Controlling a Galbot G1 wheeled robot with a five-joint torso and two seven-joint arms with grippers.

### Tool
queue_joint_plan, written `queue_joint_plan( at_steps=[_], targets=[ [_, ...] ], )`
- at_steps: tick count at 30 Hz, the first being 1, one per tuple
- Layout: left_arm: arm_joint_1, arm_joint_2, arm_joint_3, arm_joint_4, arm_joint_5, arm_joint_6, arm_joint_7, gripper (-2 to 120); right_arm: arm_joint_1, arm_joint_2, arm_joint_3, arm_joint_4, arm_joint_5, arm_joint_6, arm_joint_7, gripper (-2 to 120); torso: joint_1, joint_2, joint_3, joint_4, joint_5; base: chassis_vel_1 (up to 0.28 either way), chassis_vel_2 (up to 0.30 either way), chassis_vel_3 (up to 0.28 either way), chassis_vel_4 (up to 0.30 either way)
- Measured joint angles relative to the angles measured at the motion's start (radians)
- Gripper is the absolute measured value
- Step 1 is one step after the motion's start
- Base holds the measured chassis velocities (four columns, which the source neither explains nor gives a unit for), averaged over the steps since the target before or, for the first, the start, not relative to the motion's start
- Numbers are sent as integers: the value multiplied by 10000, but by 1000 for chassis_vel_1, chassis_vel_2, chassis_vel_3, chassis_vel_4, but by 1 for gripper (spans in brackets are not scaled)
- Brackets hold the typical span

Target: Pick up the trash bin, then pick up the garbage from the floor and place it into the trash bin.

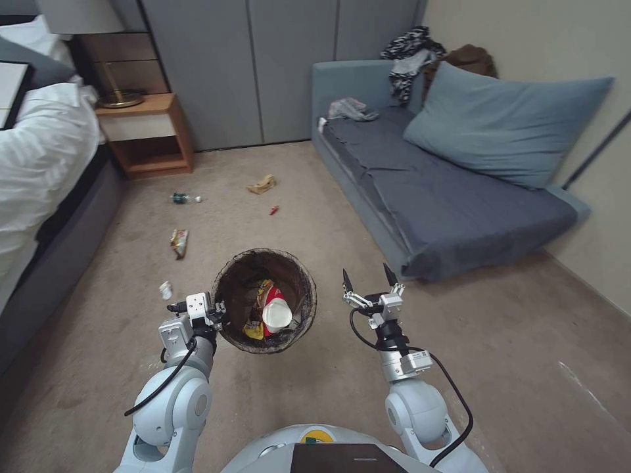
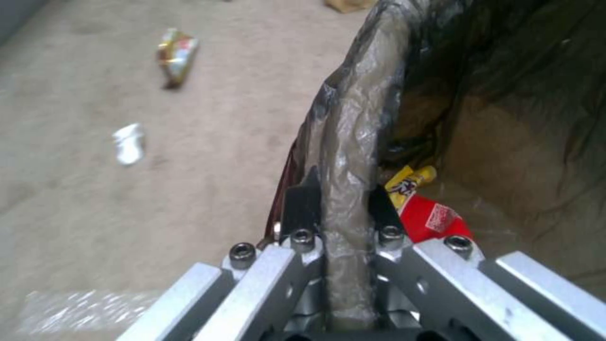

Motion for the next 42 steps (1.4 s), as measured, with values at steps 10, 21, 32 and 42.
queue_joint_plan(
  at_steps=[10,21,32,42],
  targets=[
    [-7,3,1,15,13,-6,-6,0,1,-8,-9,17,-1,0,-8,100,0,0,0,0,0,125,117,125,129],
    [-44,12,-18,134,225,-320,68,0,17,-7,12,17,-1,6,-16,100,0,0,1,3,0,78,65,57,69],
    [-84,9,39,243,345,-367,106,0,148,34,507,-68,106,-42,191,99,0,0,0,-1,0,0,0,0,0],
    [-84,25,31,234,352,-349,112,0,185,85,585,-101,116,29,217,98,0,0,0,0,1,-62,61,70,-59]
  ],
)
